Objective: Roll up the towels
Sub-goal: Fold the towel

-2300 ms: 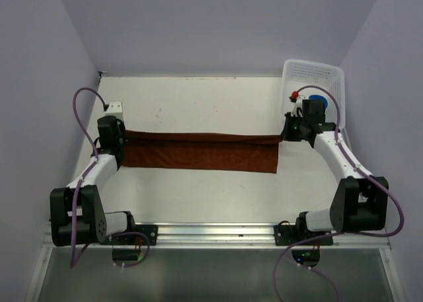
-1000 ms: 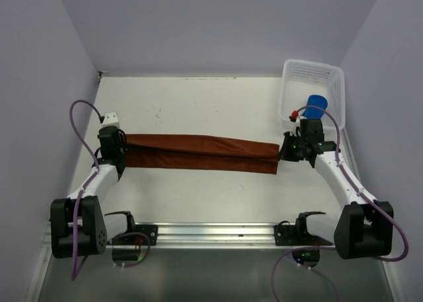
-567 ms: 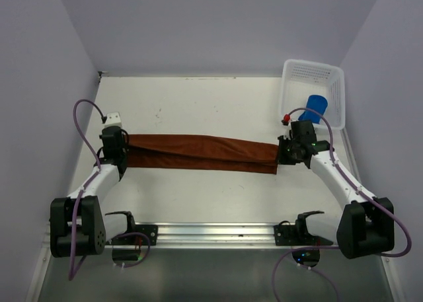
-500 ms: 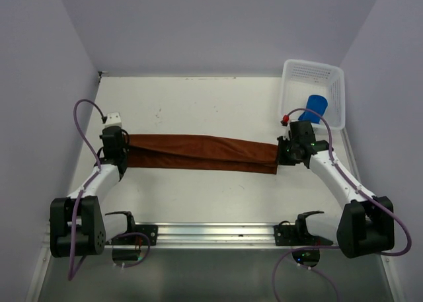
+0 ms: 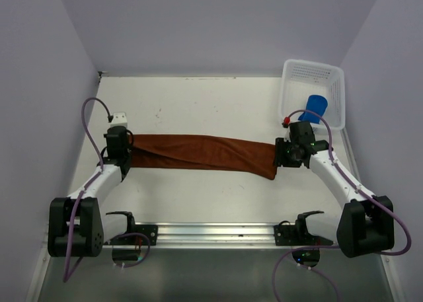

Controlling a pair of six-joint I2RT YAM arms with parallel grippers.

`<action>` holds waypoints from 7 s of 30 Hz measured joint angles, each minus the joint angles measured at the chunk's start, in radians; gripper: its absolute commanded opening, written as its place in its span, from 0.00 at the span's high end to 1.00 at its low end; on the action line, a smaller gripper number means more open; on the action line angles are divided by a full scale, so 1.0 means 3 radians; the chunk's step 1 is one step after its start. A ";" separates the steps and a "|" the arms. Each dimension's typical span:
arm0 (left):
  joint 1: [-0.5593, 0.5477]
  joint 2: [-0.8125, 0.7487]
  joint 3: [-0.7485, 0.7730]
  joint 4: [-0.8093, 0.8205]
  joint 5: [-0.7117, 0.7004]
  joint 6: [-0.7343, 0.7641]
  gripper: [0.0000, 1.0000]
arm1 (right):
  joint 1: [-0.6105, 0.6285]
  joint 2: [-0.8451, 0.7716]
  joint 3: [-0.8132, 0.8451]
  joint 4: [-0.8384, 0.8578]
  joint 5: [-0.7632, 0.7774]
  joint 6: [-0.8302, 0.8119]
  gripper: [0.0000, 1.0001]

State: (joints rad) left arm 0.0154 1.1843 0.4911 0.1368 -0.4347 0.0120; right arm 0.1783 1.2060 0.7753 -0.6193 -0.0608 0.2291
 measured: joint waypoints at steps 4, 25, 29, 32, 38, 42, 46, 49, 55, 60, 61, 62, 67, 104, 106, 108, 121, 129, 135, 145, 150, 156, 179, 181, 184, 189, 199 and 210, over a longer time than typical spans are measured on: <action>-0.0099 0.0000 0.0000 -0.0011 -0.0104 0.0037 1.00 | 0.0000 0.0001 0.0006 -0.0003 -0.0001 0.0032 0.53; -0.0332 -0.0187 -0.0037 -0.0036 -0.0726 0.0060 0.51 | 0.0000 0.0373 0.0209 0.0135 -0.0005 0.0201 0.53; -0.0327 -0.0145 -0.0014 -0.0085 -0.0748 0.0023 0.51 | -0.0008 0.0389 0.0209 0.0184 0.0055 0.0277 0.51; -0.0233 -0.0001 0.0130 -0.0230 -0.0637 -0.0126 0.53 | -0.0070 0.0389 0.0209 0.0252 0.0080 0.0365 0.51; 0.0178 0.0384 0.0502 -0.0395 -0.0254 -0.0502 0.53 | -0.0198 0.0456 0.0207 0.0425 0.0144 0.0501 0.48; 0.0292 0.0566 0.0579 -0.0430 -0.0039 -0.0622 0.53 | -0.0206 0.0655 0.0207 0.0504 0.0145 0.0549 0.48; 0.0399 0.0679 0.0596 -0.0467 0.0144 -0.0702 0.53 | -0.0206 0.0786 0.0200 0.0590 0.0145 0.0585 0.48; 0.0470 0.0754 0.0623 -0.0518 0.0254 -0.0736 0.53 | -0.0206 0.0877 0.0198 0.0633 0.0146 0.0598 0.48; 0.0542 0.0933 0.0678 -0.0581 0.0360 -0.0792 0.54 | -0.0206 0.1027 0.0155 0.0708 0.0145 0.0608 0.53; 0.0557 0.1129 0.0785 -0.0626 0.0366 -0.0799 0.54 | -0.0206 0.1129 0.0122 0.0807 0.0136 0.0614 0.64; 0.0557 0.1171 0.0811 -0.0629 0.0365 -0.0800 0.54 | -0.0206 0.1134 0.0123 0.0821 0.0135 0.0610 0.66; 0.0557 0.1205 0.0834 -0.0633 0.0365 -0.0801 0.54 | -0.0210 0.1143 0.0122 0.0830 0.0136 0.0614 0.70; 0.0559 0.1293 0.0857 -0.0638 0.0365 -0.0814 0.53 | -0.0228 0.1174 0.0123 0.0876 0.0142 0.0601 0.96; 0.0580 0.1287 0.0821 -0.0656 0.0394 -0.0815 0.41 | -0.0292 0.1456 0.0824 0.0319 0.0234 0.0242 1.00; 0.0567 0.1153 0.0777 -0.0701 0.0406 -0.0799 0.32 | -0.0292 0.1455 0.0824 0.0318 0.0230 0.0242 1.00; 0.0530 0.0985 0.0749 -0.0725 0.0404 -0.0787 0.25 | -0.0292 0.1455 0.0824 0.0309 0.0221 0.0240 1.00; 0.0168 0.0120 0.0688 -0.0712 0.0469 -0.0847 0.20 | -0.0292 0.1148 0.0973 -0.0057 0.0327 0.0159 1.00; -0.0327 -0.0431 0.0641 -0.0698 0.0636 -0.0852 0.09 | -0.0294 0.0905 0.1296 -0.0478 0.0694 0.0107 1.00; -0.0745 -0.0589 0.0608 -0.0701 0.0623 -0.0755 0.08 | -0.0294 0.0886 0.1815 -0.0860 0.0917 0.0111 1.00; -0.0958 -0.0862 0.0515 -0.0704 0.0652 -0.0664 0.08 | 0.0175 0.0921 0.2903 -0.1358 0.0905 0.0146 1.00; -0.0973 -0.0954 0.0512 -0.0699 0.0654 -0.0664 0.08 | 0.0627 0.1091 0.3154 -0.1489 0.0666 0.0291 1.00; -0.0974 -0.1011 0.0507 -0.0690 0.0651 -0.0664 0.08 | 0.1048 0.1385 0.3321 -0.1348 0.0192 0.0575 1.00; -0.1022 -0.1302 0.0505 -0.0711 0.0248 -0.0640 0.07 | 0.2346 0.3765 0.4835 -0.0542 -0.0823 0.1481 1.00; -0.1026 -0.1302 0.0505 -0.0711 0.0245 -0.0638 0.07 | 0.2350 0.3796 0.4841 -0.0525 -0.0842 0.1525 1.00; -0.1038 -0.1302 0.0505 -0.0712 0.0239 -0.0640 0.07 | 0.2350 0.3799 0.4884 -0.0507 -0.0855 0.1563 1.00; -0.1044 -0.1303 0.0505 -0.0712 0.0237 -0.0640 0.07 | 0.2350 0.3793 0.4977 -0.0497 -0.0851 0.1570 1.00; -0.1063 -0.1306 0.0505 -0.0712 0.0237 -0.0638 0.07 | 0.2350 0.3780 0.4988 -0.0456 -0.0858 0.1629 1.00; -0.1087 -0.1310 0.0501 -0.0712 0.0235 -0.0640 0.07 | 0.2351 0.4234 0.5182 0.0183 -0.1189 0.1975 0.51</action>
State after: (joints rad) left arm -0.3107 0.7914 0.6415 -0.0769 -0.3641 -0.1799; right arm 0.8837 2.4763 2.3299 -0.5644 -0.4175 0.8215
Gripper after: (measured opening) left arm 0.927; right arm 0.365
